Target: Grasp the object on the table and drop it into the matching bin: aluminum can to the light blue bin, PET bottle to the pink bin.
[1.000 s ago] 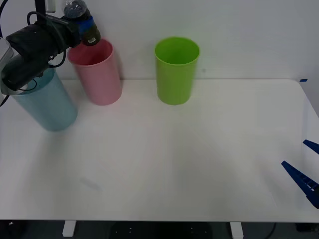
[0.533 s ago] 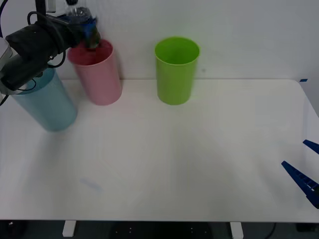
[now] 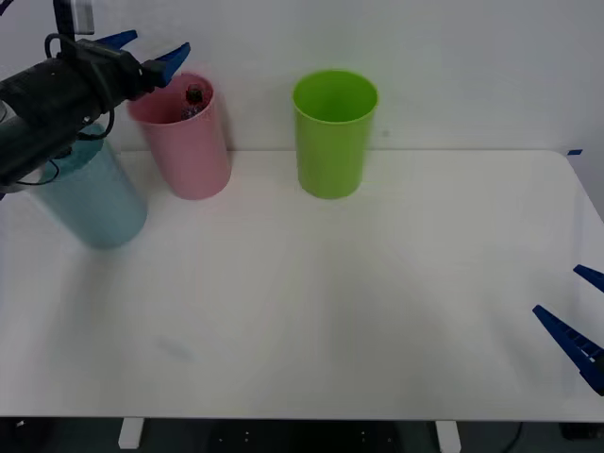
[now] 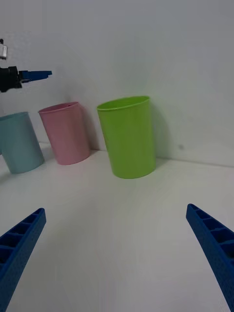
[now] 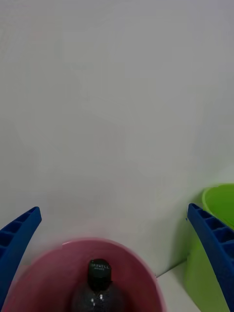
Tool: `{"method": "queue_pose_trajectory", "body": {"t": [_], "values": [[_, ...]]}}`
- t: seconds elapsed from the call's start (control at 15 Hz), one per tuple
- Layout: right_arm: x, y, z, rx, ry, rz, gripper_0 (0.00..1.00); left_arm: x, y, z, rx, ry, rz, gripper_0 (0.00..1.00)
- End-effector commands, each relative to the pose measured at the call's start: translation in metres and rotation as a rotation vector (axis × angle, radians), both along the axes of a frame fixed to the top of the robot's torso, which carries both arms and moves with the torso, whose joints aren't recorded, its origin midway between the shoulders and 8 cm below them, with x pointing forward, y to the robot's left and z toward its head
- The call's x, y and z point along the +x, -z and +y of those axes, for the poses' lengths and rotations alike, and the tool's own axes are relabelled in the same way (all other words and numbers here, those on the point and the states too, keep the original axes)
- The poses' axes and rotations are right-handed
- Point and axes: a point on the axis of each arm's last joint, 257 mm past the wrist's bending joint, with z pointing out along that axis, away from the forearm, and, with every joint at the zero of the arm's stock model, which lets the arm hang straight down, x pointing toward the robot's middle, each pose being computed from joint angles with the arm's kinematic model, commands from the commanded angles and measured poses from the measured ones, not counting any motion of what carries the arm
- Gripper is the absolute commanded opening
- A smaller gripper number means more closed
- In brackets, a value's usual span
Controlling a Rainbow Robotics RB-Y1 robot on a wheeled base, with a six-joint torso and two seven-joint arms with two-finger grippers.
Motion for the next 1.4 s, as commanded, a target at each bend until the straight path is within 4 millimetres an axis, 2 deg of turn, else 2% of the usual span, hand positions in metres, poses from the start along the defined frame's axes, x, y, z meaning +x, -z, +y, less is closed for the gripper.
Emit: {"method": "queue_pose_trajectory", "body": {"t": [0.07, 0.27, 0.53, 0.93, 1.2, 1.4], "values": [[0.0, 0.0, 0.0, 0.0, 0.0, 0.0, 1.0, -0.015, 0.005, 0.001, -0.029, 0.02, -0.001, 1.0], [0.0, 0.0, 0.0, 0.0, 0.0, 0.0, 1.0, -0.032, 0.013, 0.005, -0.047, 0.04, 0.002, 1.0], [0.0, 0.0, 0.0, 0.0, 0.0, 0.0, 1.0, -0.069, 0.027, 0.005, -0.063, 0.089, 0.015, 1.0], [0.0, 0.0, 0.0, 0.0, 0.0, 0.0, 1.0, -0.128, 0.06, 0.029, -0.055, 0.119, 0.053, 1.0], [0.0, 0.0, 0.0, 0.0, 0.0, 0.0, 1.0, -0.171, 0.081, 0.058, -0.03, 0.167, 0.079, 1.0], [0.0, 0.0, 0.0, 0.0, 0.0, 0.0, 1.0, -0.197, 0.096, 0.075, 0.031, 0.19, 0.101, 1.0]]}}
